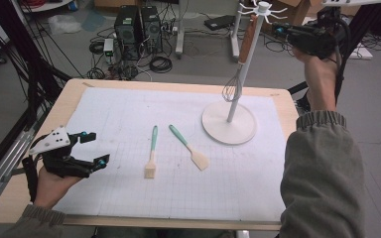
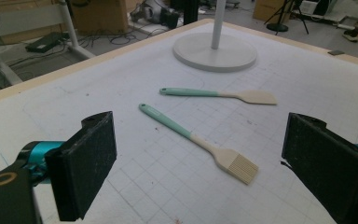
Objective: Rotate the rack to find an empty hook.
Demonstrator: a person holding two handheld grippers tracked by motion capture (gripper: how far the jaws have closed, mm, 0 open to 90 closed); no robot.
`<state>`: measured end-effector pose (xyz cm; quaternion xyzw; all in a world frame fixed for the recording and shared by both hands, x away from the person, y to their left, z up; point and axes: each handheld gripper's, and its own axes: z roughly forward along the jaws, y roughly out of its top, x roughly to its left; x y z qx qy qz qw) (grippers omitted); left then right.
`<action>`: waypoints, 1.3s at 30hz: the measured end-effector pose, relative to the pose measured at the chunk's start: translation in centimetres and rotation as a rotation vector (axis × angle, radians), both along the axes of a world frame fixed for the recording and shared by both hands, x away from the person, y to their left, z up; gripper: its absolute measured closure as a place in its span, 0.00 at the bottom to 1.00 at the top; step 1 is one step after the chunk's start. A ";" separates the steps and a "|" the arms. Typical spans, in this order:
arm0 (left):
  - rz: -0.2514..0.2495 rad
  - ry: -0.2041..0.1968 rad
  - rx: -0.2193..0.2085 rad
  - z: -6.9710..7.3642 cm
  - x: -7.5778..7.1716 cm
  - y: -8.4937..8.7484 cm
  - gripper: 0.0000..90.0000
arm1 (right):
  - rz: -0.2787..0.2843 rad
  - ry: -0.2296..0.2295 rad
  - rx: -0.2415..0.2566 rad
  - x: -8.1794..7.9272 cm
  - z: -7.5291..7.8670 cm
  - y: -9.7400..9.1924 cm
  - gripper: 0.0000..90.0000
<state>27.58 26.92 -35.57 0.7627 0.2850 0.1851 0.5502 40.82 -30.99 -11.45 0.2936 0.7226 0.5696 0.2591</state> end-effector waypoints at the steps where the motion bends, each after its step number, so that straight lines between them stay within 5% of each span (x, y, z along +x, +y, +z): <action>1: 0.004 0.001 0.002 0.0 0.0 0.0 0.12 | -0.001 0.003 0.000 0.0 0.0 0.1 0.99; 25: 0.007 -0.006 -0.004 0.2 -0.1 0.2 0.12 | 0.006 0.006 -0.016 0.3 0.3 2.4 0.99; 39: 0.012 -0.004 0.001 0.2 -0.3 0.2 0.12 | 0.051 -0.007 0.011 -1.1 0.0 2.1 0.93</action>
